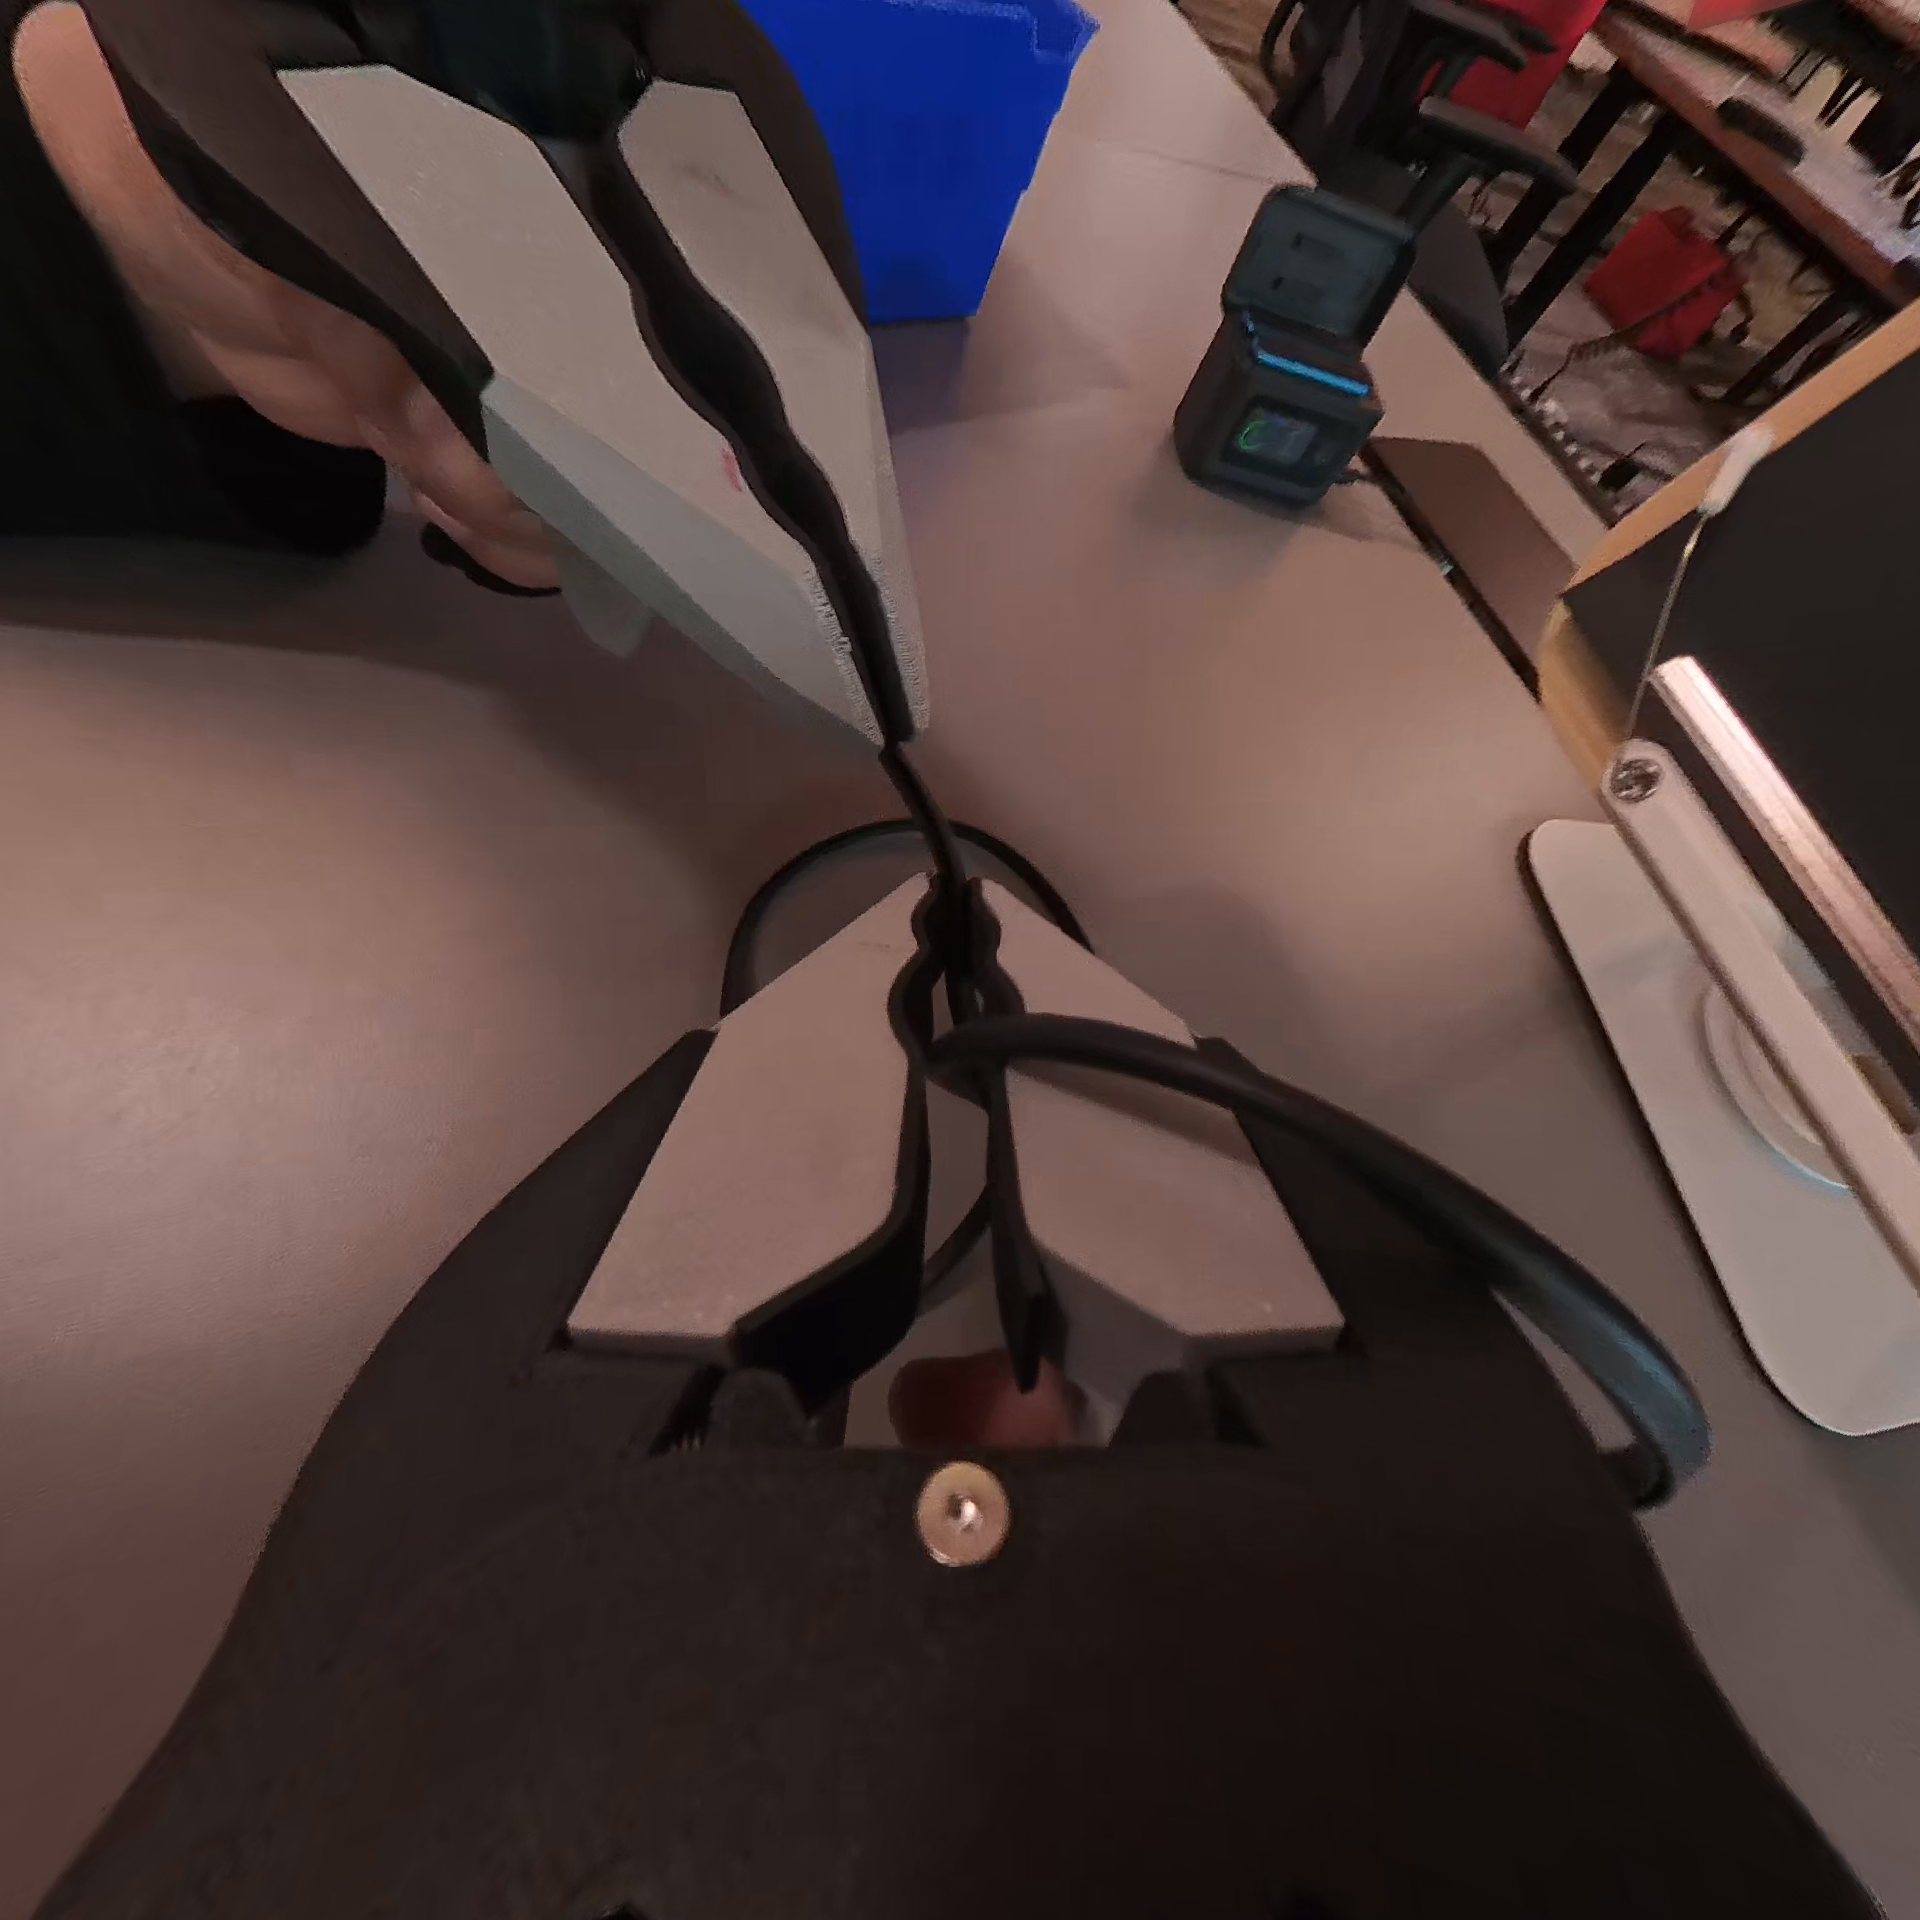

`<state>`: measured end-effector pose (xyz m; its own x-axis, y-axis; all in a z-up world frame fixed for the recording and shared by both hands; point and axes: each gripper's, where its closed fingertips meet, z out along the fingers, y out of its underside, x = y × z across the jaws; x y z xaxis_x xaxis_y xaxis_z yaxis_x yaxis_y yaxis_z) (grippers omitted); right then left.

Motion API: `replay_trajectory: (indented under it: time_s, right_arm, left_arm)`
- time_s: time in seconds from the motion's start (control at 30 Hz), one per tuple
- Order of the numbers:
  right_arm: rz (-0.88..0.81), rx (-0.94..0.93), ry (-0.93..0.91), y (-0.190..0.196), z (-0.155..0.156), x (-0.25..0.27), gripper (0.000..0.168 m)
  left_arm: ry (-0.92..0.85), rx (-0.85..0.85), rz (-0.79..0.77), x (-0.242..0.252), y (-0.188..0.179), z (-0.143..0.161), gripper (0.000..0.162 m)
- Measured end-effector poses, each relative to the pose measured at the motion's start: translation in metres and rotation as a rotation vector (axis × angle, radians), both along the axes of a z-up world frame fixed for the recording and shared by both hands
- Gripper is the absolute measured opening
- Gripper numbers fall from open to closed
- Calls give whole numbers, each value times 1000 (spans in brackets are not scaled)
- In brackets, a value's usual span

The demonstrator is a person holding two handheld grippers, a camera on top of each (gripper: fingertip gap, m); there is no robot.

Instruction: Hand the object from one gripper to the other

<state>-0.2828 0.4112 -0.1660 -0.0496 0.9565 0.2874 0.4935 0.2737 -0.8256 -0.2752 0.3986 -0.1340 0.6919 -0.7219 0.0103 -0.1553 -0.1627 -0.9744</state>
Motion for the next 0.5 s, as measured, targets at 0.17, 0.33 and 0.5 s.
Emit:
replay_trajectory:
  time_s: [0.17,0.33,0.5]
  right_arm:
    - [-68,-12,116,13,26,3,0]
    - [-127,-80,127,29,26,12,0]
    - [-119,-110,157,27,32,13,0]
  left_arm:
    - [-97,-13,63,-19,6,8,5]
    - [243,-97,-49,-22,-13,-48,30]
    - [408,-57,-218,17,-35,-73,55]
